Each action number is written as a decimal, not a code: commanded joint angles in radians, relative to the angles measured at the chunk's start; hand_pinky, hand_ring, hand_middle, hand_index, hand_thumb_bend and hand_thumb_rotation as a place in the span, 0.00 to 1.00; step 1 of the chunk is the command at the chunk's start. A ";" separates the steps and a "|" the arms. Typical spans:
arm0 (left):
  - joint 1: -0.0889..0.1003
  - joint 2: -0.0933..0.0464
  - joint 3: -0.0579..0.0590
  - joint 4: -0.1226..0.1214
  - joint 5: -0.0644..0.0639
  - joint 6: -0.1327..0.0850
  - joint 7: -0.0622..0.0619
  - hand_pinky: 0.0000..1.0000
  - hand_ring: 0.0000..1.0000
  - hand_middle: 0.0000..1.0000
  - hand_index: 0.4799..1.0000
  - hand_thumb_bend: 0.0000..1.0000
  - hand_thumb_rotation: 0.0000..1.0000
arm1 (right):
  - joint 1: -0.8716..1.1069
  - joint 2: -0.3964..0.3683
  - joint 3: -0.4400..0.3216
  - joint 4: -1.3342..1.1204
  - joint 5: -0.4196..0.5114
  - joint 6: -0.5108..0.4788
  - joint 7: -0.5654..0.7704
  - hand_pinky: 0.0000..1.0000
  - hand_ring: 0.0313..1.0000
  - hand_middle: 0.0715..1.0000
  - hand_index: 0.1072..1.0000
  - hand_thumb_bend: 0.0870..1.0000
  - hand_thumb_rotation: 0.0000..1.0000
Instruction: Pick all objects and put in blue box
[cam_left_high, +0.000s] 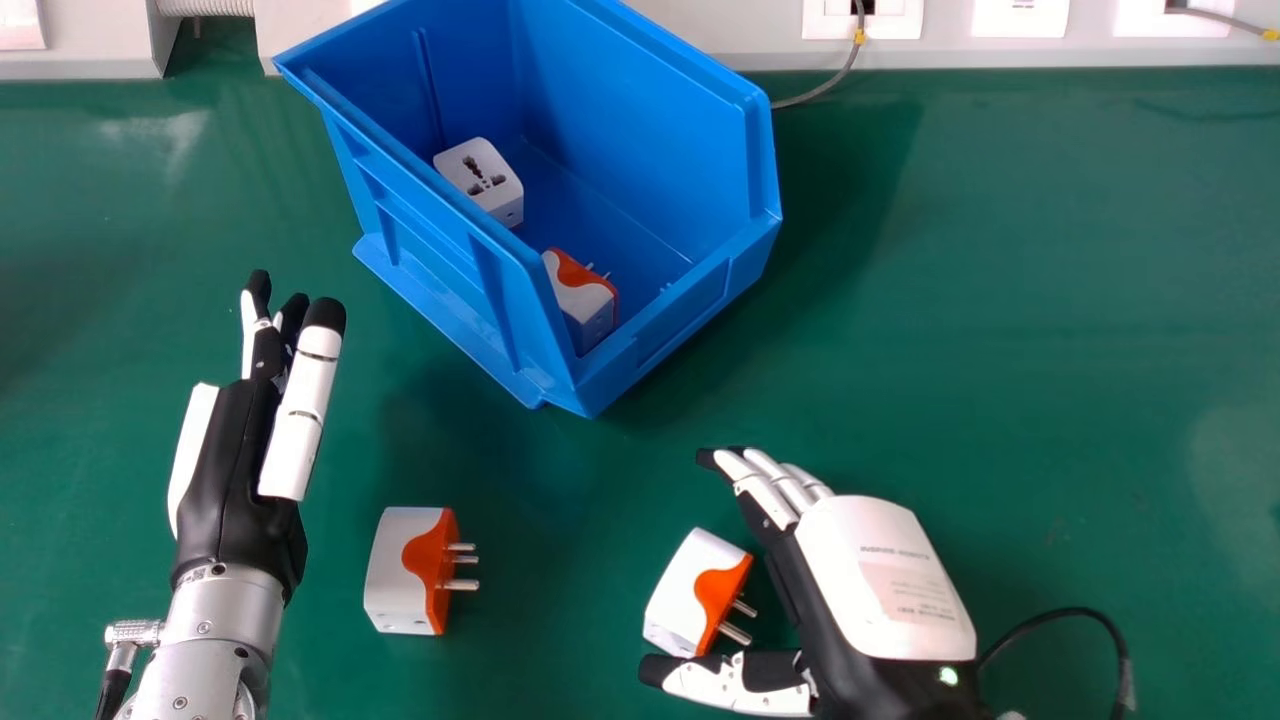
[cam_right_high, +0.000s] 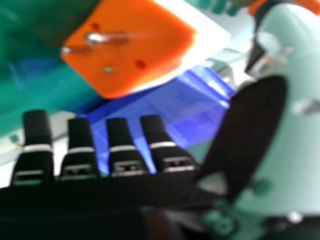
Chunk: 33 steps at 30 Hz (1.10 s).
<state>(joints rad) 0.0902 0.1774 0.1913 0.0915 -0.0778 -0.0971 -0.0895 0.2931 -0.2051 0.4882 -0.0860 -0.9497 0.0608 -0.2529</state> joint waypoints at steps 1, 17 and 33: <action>-0.008 0.008 0.002 -0.011 -0.003 -0.011 -0.007 1.00 1.00 1.00 1.00 0.49 0.92 | -0.029 0.010 0.006 0.009 -0.002 0.009 0.003 0.75 0.86 0.88 0.85 0.52 0.48; -0.013 0.008 0.010 -0.001 -0.003 -0.024 -0.020 1.00 1.00 1.00 1.00 0.50 0.93 | -0.113 0.039 0.036 0.107 0.006 0.085 0.033 0.76 0.86 0.86 0.83 0.52 0.43; 0.008 0.009 0.011 -0.042 -0.006 0.003 -0.024 1.00 1.00 1.00 1.00 0.52 0.94 | -0.136 0.018 0.076 0.120 -0.021 0.168 0.128 0.76 0.84 0.85 0.82 0.53 0.26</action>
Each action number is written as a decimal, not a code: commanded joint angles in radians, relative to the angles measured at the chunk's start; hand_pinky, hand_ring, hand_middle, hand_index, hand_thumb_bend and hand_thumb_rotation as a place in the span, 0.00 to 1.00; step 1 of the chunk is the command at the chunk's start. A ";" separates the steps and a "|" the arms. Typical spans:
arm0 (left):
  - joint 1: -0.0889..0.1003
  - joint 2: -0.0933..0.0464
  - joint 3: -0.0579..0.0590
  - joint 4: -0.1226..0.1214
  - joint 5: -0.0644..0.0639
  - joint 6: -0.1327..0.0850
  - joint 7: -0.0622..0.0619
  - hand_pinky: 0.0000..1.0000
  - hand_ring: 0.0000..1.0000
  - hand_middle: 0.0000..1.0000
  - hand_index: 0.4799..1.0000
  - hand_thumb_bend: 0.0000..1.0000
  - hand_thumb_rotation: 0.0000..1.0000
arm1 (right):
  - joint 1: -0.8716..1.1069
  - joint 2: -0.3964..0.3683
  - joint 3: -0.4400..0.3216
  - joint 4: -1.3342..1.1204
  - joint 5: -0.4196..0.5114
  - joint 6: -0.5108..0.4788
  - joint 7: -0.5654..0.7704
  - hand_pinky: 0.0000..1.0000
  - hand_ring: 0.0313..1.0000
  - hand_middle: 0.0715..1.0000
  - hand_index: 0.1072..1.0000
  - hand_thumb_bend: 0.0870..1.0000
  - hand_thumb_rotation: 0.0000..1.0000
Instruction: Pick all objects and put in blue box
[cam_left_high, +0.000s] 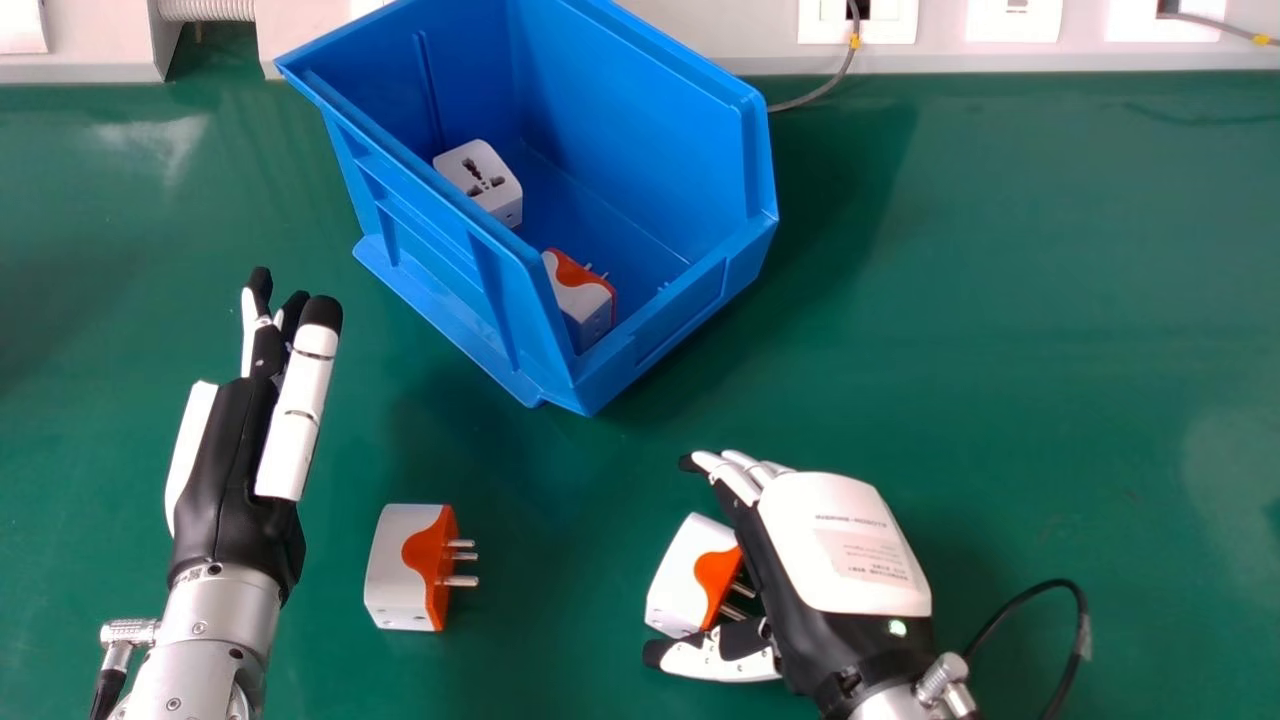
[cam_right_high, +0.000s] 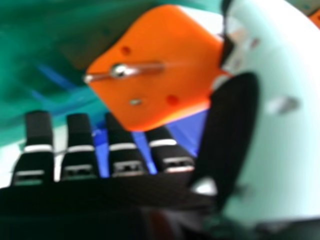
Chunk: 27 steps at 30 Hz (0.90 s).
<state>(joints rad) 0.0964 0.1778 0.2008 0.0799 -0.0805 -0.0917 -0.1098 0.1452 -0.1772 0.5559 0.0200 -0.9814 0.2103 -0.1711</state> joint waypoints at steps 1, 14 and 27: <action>0.002 0.009 0.002 -0.031 -0.003 -0.001 -0.004 1.00 1.00 1.00 1.00 0.53 0.94 | 0.012 -0.010 0.011 0.013 0.008 0.023 0.052 0.76 0.84 0.85 0.82 0.53 0.24; 0.013 0.007 0.002 -0.061 -0.007 0.017 -0.009 1.00 1.00 1.00 1.00 0.54 0.94 | -0.005 -0.033 0.021 0.032 0.011 0.002 0.034 0.59 0.63 0.65 0.66 0.50 0.11; 0.022 0.007 0.001 -0.088 -0.002 0.031 -0.013 1.00 1.00 1.00 1.00 0.56 0.94 | 0.001 -0.048 -0.001 0.030 0.118 -0.043 0.097 0.18 0.22 0.34 0.46 0.46 0.07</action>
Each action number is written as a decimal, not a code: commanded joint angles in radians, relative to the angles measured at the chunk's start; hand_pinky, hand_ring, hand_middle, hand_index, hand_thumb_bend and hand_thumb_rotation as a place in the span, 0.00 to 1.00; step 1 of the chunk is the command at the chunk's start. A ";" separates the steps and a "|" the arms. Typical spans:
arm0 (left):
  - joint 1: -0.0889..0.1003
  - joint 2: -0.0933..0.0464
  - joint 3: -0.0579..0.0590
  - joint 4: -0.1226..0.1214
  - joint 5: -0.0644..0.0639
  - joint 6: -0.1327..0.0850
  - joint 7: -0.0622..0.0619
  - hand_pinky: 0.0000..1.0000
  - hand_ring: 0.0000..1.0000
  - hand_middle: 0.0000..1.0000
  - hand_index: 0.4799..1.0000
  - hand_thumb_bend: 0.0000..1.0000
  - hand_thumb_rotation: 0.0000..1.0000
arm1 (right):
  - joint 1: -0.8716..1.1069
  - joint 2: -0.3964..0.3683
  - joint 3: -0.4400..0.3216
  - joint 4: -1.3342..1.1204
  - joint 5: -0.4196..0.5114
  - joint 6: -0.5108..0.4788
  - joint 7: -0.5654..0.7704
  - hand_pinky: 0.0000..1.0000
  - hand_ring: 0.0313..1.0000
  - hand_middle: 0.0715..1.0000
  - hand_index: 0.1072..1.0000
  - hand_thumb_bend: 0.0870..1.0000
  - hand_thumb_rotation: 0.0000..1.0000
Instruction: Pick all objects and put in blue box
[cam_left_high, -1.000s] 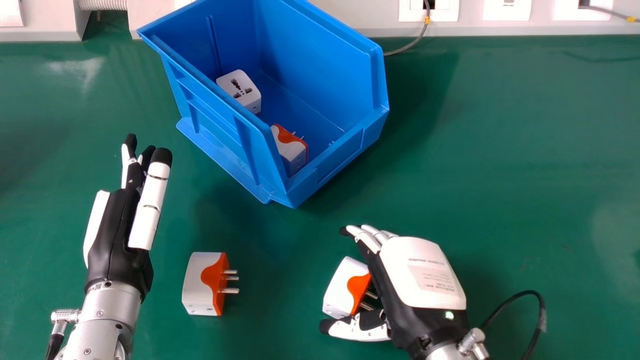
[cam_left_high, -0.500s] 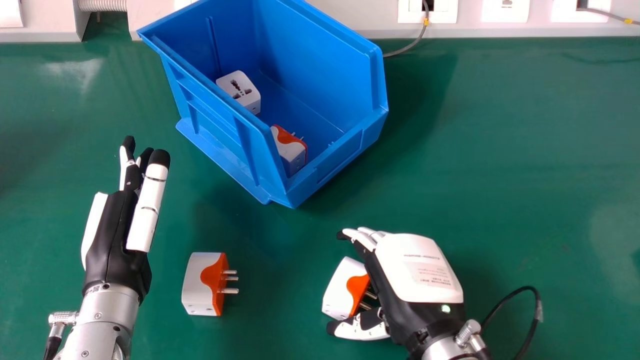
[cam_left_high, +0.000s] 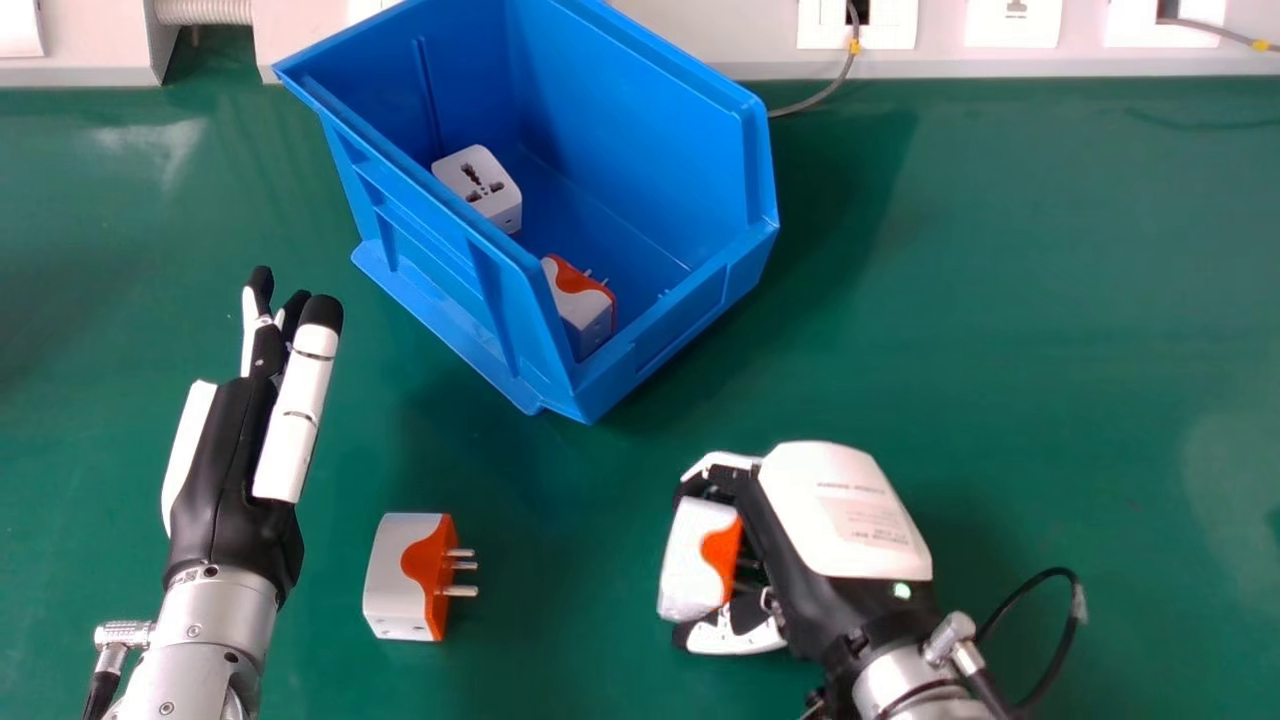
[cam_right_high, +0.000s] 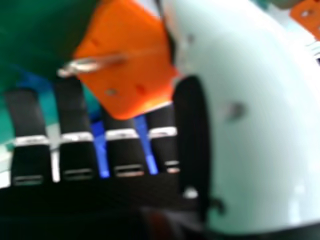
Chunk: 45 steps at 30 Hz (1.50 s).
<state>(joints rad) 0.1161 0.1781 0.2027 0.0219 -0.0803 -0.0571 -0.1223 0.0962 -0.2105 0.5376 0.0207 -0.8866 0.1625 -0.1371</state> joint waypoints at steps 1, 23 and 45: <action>0.002 0.007 -0.001 -0.032 -0.002 -0.002 -0.001 1.00 1.00 1.00 1.00 0.56 0.94 | 0.050 -0.016 0.017 0.028 0.030 0.005 0.069 0.17 0.21 0.31 0.45 0.45 0.08; 0.005 0.011 0.000 -0.058 0.003 0.025 -0.004 1.00 1.00 1.00 1.00 0.55 0.94 | 0.067 -0.016 0.020 -0.041 0.029 0.053 0.099 0.18 0.24 0.34 0.42 0.43 0.15; -0.008 0.009 0.004 -0.057 -0.001 0.037 -0.003 1.00 1.00 1.00 1.00 0.56 0.94 | 0.154 -0.047 -0.244 -0.432 0.129 0.014 0.097 0.11 0.12 0.16 0.41 0.44 0.14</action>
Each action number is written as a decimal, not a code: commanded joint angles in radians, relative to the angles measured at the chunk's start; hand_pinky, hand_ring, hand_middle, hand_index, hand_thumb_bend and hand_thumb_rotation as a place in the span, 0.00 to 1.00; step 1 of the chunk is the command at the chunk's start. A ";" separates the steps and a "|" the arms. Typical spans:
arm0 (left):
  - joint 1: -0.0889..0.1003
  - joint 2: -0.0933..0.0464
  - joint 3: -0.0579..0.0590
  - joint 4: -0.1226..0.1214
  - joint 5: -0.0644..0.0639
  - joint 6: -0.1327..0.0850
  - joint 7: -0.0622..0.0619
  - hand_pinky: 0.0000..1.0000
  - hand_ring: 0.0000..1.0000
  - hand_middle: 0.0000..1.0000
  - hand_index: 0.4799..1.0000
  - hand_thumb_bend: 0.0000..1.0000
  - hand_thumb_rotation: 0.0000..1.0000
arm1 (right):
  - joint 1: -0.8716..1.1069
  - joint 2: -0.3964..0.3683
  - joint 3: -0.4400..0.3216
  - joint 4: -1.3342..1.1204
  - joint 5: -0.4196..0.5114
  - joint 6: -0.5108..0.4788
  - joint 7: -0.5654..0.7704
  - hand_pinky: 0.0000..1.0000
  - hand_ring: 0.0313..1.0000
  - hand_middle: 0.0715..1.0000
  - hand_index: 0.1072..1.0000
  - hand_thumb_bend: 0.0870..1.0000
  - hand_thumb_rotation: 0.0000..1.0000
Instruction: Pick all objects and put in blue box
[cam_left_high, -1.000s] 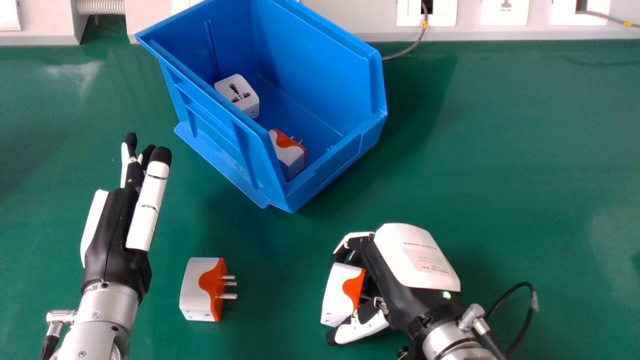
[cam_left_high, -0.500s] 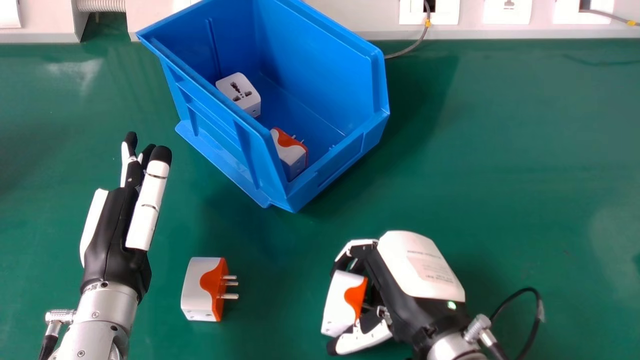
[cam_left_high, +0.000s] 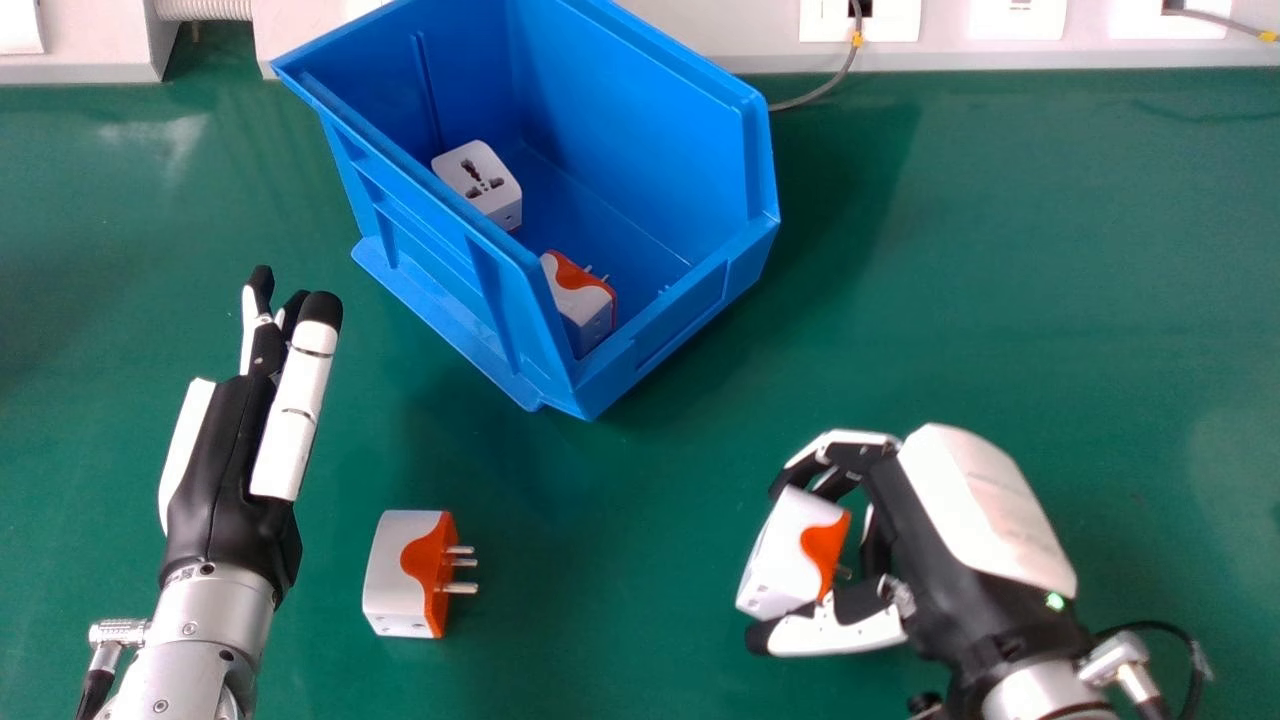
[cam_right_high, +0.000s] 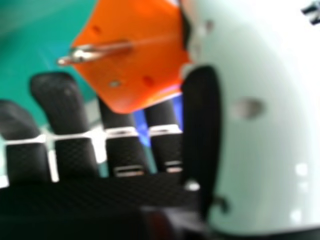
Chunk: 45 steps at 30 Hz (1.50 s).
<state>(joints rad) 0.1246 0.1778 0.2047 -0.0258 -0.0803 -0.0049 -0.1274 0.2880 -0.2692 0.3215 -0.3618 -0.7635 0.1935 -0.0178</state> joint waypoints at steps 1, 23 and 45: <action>-0.017 0.010 0.002 -0.007 0.000 -0.016 0.002 1.00 1.00 1.00 1.00 0.56 0.94 | -0.053 0.015 -0.038 -0.061 0.007 -0.016 -0.020 0.09 0.11 0.14 0.41 0.44 0.14; -0.038 0.032 -0.009 0.049 0.015 -0.052 -0.003 1.00 1.00 1.00 1.00 0.54 0.95 | -0.853 0.005 -0.035 0.418 -0.005 -0.138 -0.015 0.04 0.05 0.08 0.41 0.44 0.14; -0.001 0.026 -0.021 -0.012 0.011 -0.026 0.013 1.00 1.00 1.00 1.00 0.57 0.96 | -1.482 0.259 0.178 1.392 -0.017 -0.219 -0.192 0.04 0.06 0.11 0.40 0.44 0.15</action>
<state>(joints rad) 0.1173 0.2047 0.1837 -0.0087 -0.0749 -0.0304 -0.1195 -1.1136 -0.0175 0.4934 1.0074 -0.7799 -0.0138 -0.1827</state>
